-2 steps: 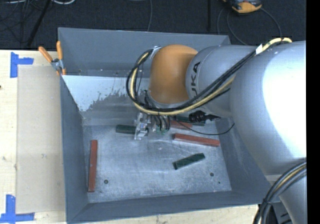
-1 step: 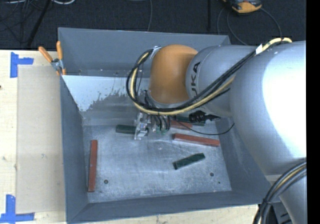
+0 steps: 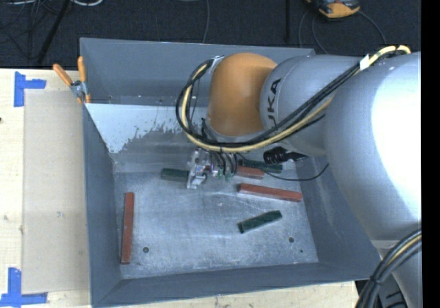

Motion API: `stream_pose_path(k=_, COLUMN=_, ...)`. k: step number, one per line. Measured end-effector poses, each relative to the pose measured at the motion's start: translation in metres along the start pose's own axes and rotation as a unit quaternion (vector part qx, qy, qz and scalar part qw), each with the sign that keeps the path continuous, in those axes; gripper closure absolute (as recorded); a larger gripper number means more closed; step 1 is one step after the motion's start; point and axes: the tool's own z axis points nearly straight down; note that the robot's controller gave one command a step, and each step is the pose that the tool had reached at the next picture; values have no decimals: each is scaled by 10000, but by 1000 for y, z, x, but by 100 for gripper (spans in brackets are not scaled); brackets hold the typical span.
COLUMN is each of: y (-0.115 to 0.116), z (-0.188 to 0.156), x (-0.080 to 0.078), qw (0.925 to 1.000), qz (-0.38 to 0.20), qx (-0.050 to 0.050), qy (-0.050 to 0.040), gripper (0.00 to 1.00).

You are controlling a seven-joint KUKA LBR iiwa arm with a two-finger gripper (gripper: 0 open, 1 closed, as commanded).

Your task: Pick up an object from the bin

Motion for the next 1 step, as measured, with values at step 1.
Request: stream_pose_path(k=1, y=0, z=-57, x=0, qw=10000, qz=6, qx=2, qy=3, gripper=100)
